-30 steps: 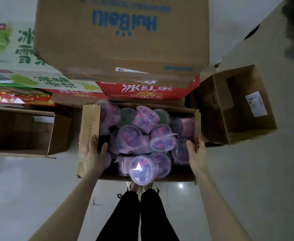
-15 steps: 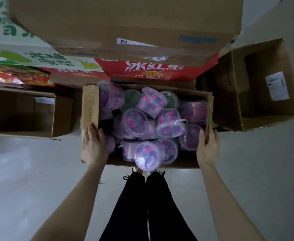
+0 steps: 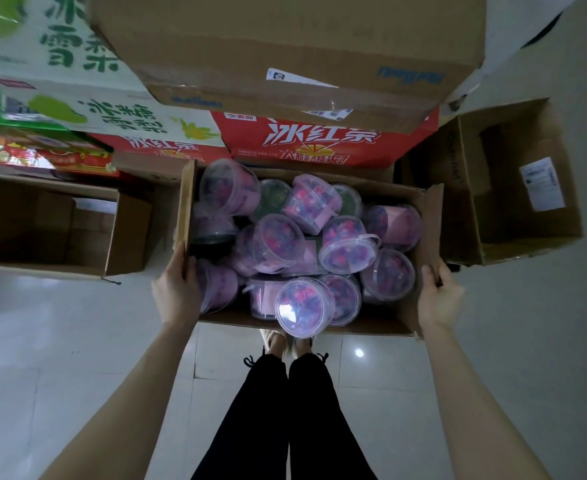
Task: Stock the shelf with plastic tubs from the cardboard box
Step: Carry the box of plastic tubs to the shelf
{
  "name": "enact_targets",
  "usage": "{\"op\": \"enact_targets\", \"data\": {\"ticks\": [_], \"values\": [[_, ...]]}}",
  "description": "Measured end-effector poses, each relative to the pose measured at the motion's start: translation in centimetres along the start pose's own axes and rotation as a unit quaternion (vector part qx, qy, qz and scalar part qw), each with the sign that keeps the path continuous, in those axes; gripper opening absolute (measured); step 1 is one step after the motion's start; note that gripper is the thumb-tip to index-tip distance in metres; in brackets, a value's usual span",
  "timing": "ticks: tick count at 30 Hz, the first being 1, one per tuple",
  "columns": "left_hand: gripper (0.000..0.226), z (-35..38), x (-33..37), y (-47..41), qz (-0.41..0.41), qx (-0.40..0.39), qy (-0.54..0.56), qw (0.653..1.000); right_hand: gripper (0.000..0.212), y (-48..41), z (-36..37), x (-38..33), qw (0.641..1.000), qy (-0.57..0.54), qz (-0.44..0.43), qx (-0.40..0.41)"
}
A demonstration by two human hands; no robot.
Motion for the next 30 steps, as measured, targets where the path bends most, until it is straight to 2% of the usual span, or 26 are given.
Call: {"op": "enact_targets", "data": {"ticks": [4, 8, 11, 17, 20, 25, 30], "values": [[0.029, -2.0, 0.1, -0.4, 0.029, 0.019, 0.025, 0.999, 0.034, 0.5, -0.6, -0.2, 0.998, -0.051, 0.030, 0.007], [0.024, -4.0, 0.0, 0.1, 0.044, 0.052, -0.007, 0.998, 0.035, 1.3, -1.8, -1.2, 0.998, -0.065, 0.005, 0.005], [0.024, -5.4, -1.3, 1.6, 0.035, 0.059, 0.016, 0.998, 0.035, 2.5, -3.2, -1.8, 0.998, -0.060, -0.020, -0.004], [0.030, -8.2, -5.0, 6.3, -0.052, 0.066, 0.059, 0.995, 0.036, 5.4, -5.2, -4.0, 0.995, -0.059, -0.073, -0.045], [0.025, -10.1, -5.7, 10.8, -0.083, 0.113, 0.087, 0.986, 0.036, 6.4, -6.3, -5.4, 0.989, -0.040, -0.128, -0.061], [0.022, -12.9, -7.4, 20.6, -0.170, 0.179, 0.034, 0.968, 0.031, 7.9, -6.9, -8.2, 0.957, -0.002, -0.258, -0.132], [0.023, -13.7, -11.1, 30.0, -0.289, 0.233, 0.034, 0.928, 0.029, 11.2, -4.1, -12.3, 0.914, 0.079, -0.342, -0.204]]}}
Point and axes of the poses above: each hand's wrist, its own y-axis away from the middle knuckle, its own z-axis out of the palm, x = y × z, the point moved 4 cm from there along -y, towards the middle knuckle, and after that the axes turned 5 degrees about -x, right-handed, at the moved point
